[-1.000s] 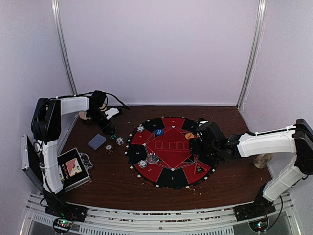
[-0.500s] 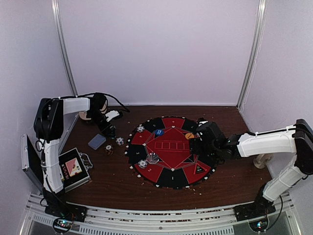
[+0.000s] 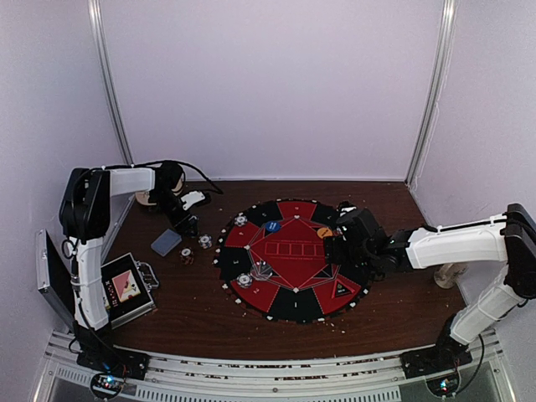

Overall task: Distribute texas hold em gaming equipment
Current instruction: Pick up the pile of poker chips from the pile of poker chips.

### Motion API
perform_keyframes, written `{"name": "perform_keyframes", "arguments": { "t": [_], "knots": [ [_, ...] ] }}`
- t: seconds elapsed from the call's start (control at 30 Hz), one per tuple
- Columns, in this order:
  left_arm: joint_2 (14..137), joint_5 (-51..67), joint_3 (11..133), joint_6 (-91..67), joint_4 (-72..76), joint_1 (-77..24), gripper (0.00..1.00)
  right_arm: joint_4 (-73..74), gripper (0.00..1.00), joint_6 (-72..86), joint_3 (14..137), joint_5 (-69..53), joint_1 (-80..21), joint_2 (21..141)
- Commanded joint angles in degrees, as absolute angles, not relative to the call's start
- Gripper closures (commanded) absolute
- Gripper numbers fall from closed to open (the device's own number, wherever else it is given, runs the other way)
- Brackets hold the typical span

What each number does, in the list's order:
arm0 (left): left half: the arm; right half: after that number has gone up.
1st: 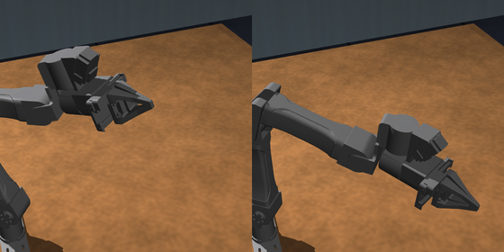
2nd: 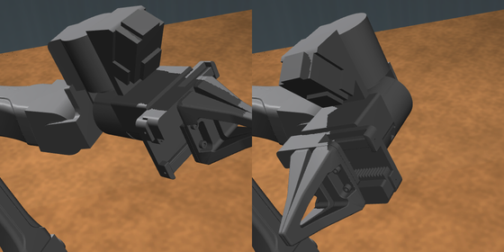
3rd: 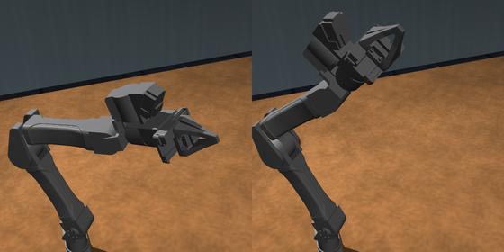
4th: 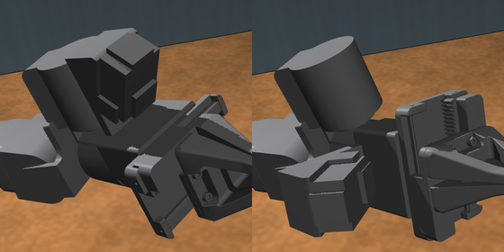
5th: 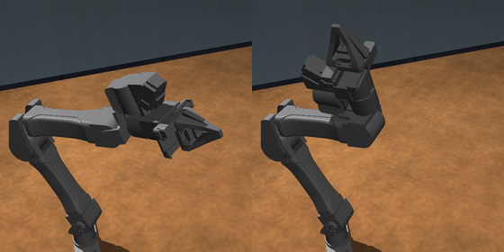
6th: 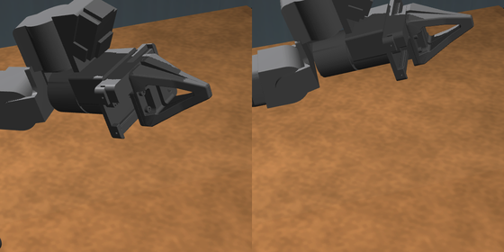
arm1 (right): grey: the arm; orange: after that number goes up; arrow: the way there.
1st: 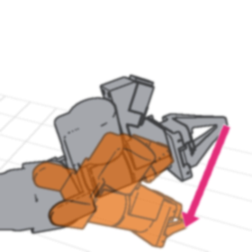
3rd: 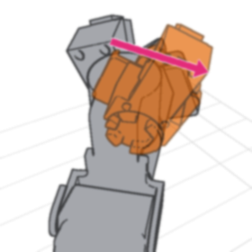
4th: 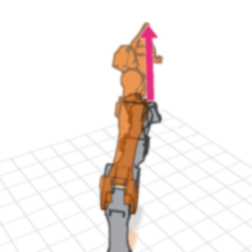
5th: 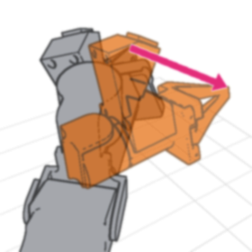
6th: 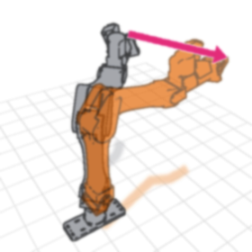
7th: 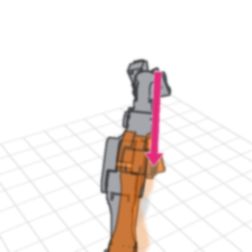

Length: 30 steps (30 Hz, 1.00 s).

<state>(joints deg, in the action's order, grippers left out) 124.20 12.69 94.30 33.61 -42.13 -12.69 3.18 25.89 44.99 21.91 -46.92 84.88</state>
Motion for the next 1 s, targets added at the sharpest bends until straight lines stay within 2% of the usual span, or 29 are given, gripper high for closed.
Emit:
{"name": "perform_keyframes", "arguments": {
  "t": [0.0,0.47,0.97],
  "knots": [
    [124.85,13.54,95.47,34.29,-42.28,-12.20,0.31,2.91,0.10,25.84,46.00,22.35,-47.29,84.98],
    [124.02,13.87,94.49,34.28,-42.08,-12.16,0.42,2.99,0.11,25.82,46.05,22.36,-47.29,84.91],
    [122.94,14.35,93.03,34.45,-42.07,-12.21,0.47,3.03,0.10,25.85,46.02,22.40,-47.29,84.82]
  ]
}}
